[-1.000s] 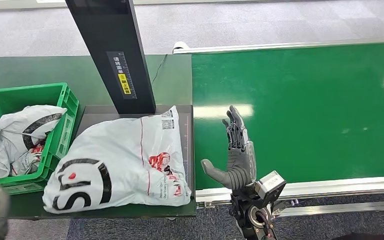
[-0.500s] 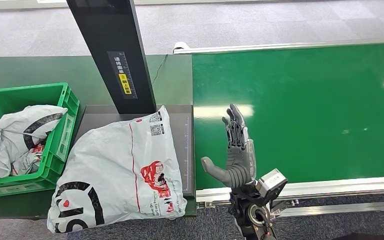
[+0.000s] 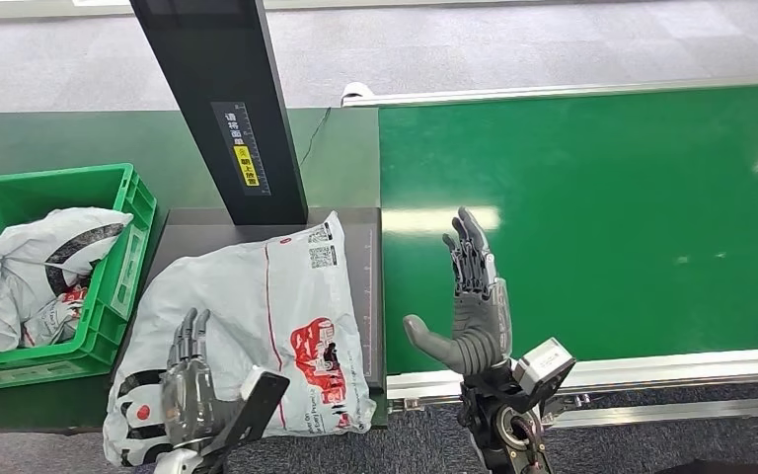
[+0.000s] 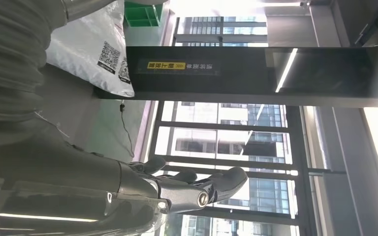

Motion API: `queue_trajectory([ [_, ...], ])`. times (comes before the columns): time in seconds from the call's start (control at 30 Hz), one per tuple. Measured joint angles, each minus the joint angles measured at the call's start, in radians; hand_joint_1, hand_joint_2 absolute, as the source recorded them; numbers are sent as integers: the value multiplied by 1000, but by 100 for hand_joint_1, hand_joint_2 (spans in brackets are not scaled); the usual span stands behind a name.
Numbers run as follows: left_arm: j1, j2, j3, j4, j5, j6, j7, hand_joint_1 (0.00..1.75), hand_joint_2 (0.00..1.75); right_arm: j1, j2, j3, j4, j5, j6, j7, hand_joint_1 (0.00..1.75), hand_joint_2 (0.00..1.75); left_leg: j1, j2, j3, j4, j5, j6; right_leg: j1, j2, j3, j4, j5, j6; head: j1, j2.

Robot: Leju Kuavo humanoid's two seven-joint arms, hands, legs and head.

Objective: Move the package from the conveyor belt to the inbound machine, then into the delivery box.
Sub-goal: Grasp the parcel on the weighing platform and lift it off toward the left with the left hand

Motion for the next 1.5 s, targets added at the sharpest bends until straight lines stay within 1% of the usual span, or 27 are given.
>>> queue_trajectory([
  [0.17,-26,21,-42,76,-1,-8,18,0,175,-11,0,-5,11,-1,4,-1,0,175,0,0,0,0,0,0,0,0,0,0,0,0,0,0],
  [0.5,-40,36,-73,111,-3,-22,29,0,175,-16,4,-8,21,-4,12,-1,0,175,0,0,0,0,0,0,0,-1,1,0,0,0,0,0],
  [0.53,-41,37,-74,112,-3,-22,29,7,175,-16,4,-9,21,-4,12,-1,0,175,0,0,0,0,0,0,0,-1,1,0,0,0,0,0],
  [0.57,-41,38,-75,114,-3,-22,29,40,175,-17,4,-9,22,-4,12,-1,0,175,0,0,0,0,0,0,0,-1,1,0,0,0,0,0],
  [0.63,-42,39,-75,116,-3,-20,29,113,175,-17,4,-9,24,-4,12,0,0,175,0,0,0,0,0,0,0,-1,1,0,0,0,0,0],
  [0.67,-42,39,-75,117,-3,-16,29,144,175,-18,4,-9,25,-3,12,1,0,175,0,0,0,0,0,0,0,-1,1,0,0,0,0,0],
  [0.73,-40,40,-75,117,2,2,21,152,175,-18,5,-9,27,-1,12,3,0,175,0,0,0,0,0,0,0,-1,1,0,0,0,0,0],
  [0.77,-38,40,-75,114,9,16,14,150,175,-18,5,-10,28,0,12,4,0,175,0,0,0,0,0,0,0,-1,1,0,0,0,0,0],
  [0.87,-30,41,-74,98,40,59,-17,154,175,-18,5,-10,33,0,11,4,0,175,0,0,0,0,0,0,0,-1,1,0,0,0,0,0],
  [0.93,-23,41,-73,81,79,92,-56,165,175,-19,5,-10,35,0,9,4,0,175,0,0,-1,0,0,0,0,0,1,0,0,0,0,0],
  [1.0,-10,36,-64,44,139,131,-137,170,175,-19,5,-9,37,0,7,5,0,175,0,0,-1,0,0,0,0,0,1,0,0,0,0,0],
  [1.1,13,9,-13,-35,219,157,-303,168,175,-19,5,-7,41,0,1,5,0,175,0,0,-1,0,0,0,0,0,0,0,0,0,0,0],
  [1.17,27,-10,26,-79,247,160,-369,168,175,-20,7,-6,43,-1,-2,5,0,175,0,0,-1,0,0,0,0,0,0,0,0,0,0,0],
  [1.27,41,-26,59,-120,261,160,-395,168,175,-22,8,-4,46,-2,-3,5,0,175,0,0,-1,0,0,0,0,-1,0,0,0,0,0,0],
  [1.5,54,-40,90,-161,268,160,-401,168,175,-26,10,-2,48,-4,-3,5,0,175,0,0,-1,0,0,0,0,-1,0,0,0,0,0,0],
])
